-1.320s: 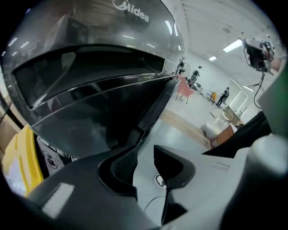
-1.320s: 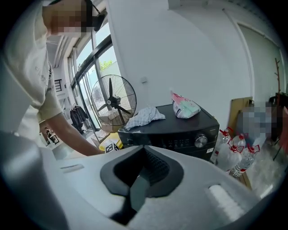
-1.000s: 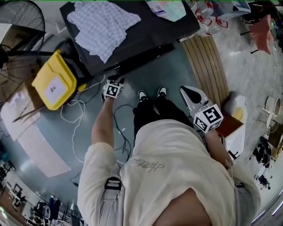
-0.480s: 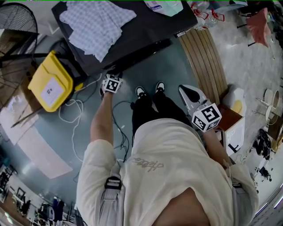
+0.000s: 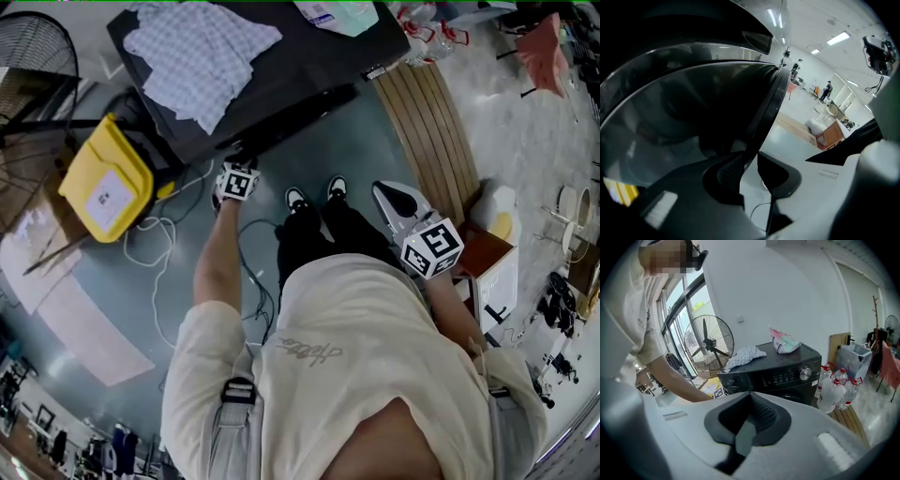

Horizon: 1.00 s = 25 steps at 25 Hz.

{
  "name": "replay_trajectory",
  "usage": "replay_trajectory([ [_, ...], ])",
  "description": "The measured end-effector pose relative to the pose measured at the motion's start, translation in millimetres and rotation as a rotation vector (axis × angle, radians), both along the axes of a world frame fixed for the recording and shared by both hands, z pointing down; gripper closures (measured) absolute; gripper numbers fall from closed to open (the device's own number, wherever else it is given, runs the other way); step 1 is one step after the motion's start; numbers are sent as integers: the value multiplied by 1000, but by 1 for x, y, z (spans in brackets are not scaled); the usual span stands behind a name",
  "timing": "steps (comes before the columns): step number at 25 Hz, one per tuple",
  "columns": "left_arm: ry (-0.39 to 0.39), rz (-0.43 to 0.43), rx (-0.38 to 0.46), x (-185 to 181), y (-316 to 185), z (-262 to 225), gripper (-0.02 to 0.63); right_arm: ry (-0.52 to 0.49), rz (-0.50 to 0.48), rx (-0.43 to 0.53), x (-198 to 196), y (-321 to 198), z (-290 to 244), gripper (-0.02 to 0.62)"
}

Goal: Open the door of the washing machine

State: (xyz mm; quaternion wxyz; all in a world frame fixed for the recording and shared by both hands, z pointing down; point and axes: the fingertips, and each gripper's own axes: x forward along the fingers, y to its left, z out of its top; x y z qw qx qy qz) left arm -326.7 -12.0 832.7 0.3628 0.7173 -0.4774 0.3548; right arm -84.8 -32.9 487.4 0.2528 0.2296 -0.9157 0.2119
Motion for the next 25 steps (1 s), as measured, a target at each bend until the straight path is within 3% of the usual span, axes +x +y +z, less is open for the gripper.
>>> replay_trajectory([
  [2, 0, -11, 15, 0, -4, -4, 514, -5, 8, -1, 0, -2, 1, 594],
  [8, 48, -5, -64, 19, 28, 17, 509, 3, 14, 18, 4, 5, 3, 594],
  [11, 33, -41, 22, 28, 20, -4, 502, -3, 25, 10, 10, 8, 2, 594],
  [14, 30, -103, 58, 39, 26, -8, 500, -33, 65, -26, 16, 8, 3, 594],
  [25, 22, -103, 12, 103, 61, -5, 515, -50, 94, -37, 47, 15, 14, 594],
])
